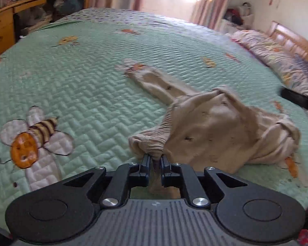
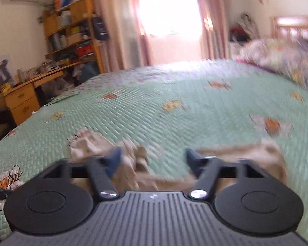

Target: Fold clothes

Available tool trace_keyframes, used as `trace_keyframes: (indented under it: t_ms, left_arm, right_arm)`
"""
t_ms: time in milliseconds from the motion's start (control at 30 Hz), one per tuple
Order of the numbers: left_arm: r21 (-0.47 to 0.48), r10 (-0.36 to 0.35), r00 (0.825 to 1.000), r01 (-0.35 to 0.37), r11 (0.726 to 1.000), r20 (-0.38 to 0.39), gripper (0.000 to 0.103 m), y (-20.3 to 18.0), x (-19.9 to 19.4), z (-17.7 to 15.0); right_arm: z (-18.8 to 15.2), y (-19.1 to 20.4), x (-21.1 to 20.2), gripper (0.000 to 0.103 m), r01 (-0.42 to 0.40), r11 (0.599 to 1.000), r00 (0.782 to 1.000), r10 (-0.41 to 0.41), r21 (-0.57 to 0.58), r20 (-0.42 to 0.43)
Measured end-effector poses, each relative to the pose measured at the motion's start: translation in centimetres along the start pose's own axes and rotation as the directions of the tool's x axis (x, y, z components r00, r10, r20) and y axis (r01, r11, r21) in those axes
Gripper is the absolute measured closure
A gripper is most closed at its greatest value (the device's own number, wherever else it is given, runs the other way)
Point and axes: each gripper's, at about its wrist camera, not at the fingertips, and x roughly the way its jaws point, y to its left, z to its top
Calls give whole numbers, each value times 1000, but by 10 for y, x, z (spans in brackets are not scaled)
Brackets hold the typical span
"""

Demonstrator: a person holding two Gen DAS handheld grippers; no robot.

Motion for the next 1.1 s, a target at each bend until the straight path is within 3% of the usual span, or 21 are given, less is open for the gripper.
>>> trace_keyframes:
  t_ms: [133,233,367,467,533,567,600,700,767,833,900,1000,1100]
  left_arm:
    - [5,-77,997,77,997,8,89,-2,-2,-3]
    - [-16,-105,994,105,994,4,89,6,2,-4]
    - [-37,-131,991,131,991,-3,89,14,7,-4]
    - [-37,-152,988,152,988,-4,89,19,10,-5]
    - [-44,-156,988,156,987,-7,87,22,13,-5]
    - [-50,-154,988,153,987,-8,86,23,14,-5]
    - [-59,-151,989,150,987,-10,86,25,15,-5]
    - [-85,-139,990,138,987,-4,86,31,14,-5]
    - [-87,-126,992,126,988,7,86,32,11,-3]
    - [-78,-120,992,122,990,24,86,30,5,-1]
    - [-63,-117,992,120,991,38,86,25,0,0]
    - [-21,-101,994,102,995,36,82,12,-2,0]
    - [-1,-64,998,64,998,8,69,2,0,-2]
  right_arm:
    - [33,58,66,21,-82,946,996,63,-315,-69]
    - [37,93,129,23,-146,892,980,71,-428,-186]
    - [21,115,195,23,-211,855,943,50,-473,-329]
    - [10,116,217,25,-296,881,897,122,-370,-425]
    - [1,115,226,63,-335,903,852,168,-270,-496]
    - [-3,116,227,82,-334,915,847,186,-225,-499]
    - [-4,116,223,102,-306,927,863,174,-216,-475]
    - [2,103,201,101,-218,967,914,156,-129,-374]
    - [22,75,168,101,-169,985,953,168,17,-254]
    - [44,40,122,101,-150,974,978,171,171,-115]
    - [63,3,67,101,-156,948,988,154,277,28]
    - [66,-37,-6,101,-19,956,993,-16,292,119]
    - [42,-63,-38,93,184,950,981,-192,252,8]
